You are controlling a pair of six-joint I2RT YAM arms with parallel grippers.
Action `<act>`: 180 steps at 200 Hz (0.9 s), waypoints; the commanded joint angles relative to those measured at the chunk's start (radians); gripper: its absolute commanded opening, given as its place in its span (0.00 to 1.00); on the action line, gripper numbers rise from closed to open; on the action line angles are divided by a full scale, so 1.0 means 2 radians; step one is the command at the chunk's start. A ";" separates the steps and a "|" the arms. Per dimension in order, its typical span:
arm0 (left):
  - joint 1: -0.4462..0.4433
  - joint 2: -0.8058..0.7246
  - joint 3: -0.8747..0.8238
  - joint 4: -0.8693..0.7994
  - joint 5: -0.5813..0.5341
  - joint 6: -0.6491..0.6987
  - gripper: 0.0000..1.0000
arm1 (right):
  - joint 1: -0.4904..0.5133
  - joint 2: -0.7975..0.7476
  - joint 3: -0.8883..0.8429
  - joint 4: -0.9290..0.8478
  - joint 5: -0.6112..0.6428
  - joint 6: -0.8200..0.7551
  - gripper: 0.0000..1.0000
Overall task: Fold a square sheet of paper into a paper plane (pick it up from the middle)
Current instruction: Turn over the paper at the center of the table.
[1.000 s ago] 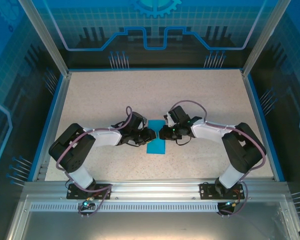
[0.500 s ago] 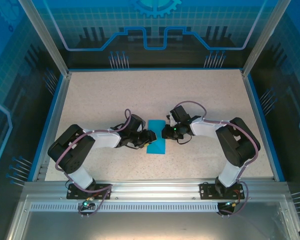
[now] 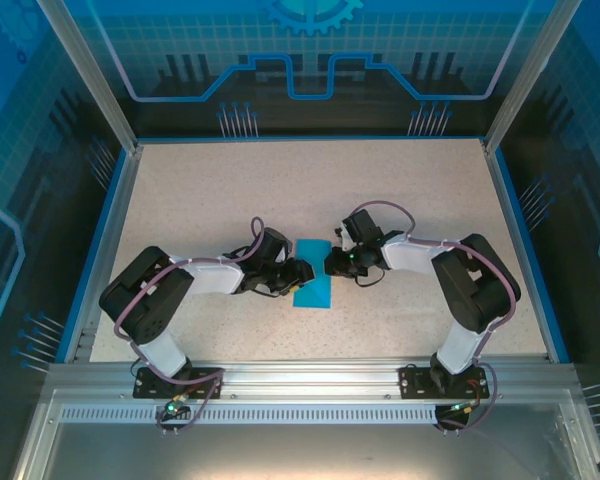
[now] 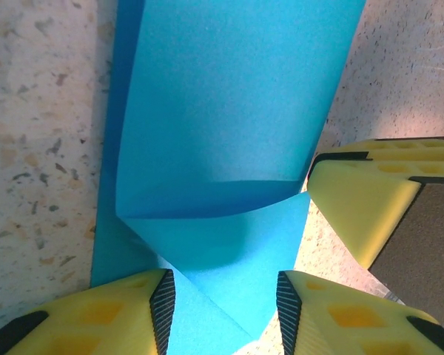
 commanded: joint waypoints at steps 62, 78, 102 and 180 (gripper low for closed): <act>-0.005 0.012 0.011 0.036 0.014 0.003 0.44 | -0.008 -0.027 -0.018 0.006 -0.016 0.000 0.19; -0.005 0.013 0.008 0.049 0.018 0.004 0.44 | -0.009 -0.037 -0.016 -0.003 -0.012 -0.004 0.19; -0.004 0.015 0.002 0.076 0.026 0.007 0.42 | -0.011 -0.038 -0.018 -0.008 -0.011 -0.005 0.19; -0.008 0.019 -0.019 0.129 0.034 0.050 0.29 | -0.023 -0.037 -0.022 -0.013 -0.011 0.007 0.21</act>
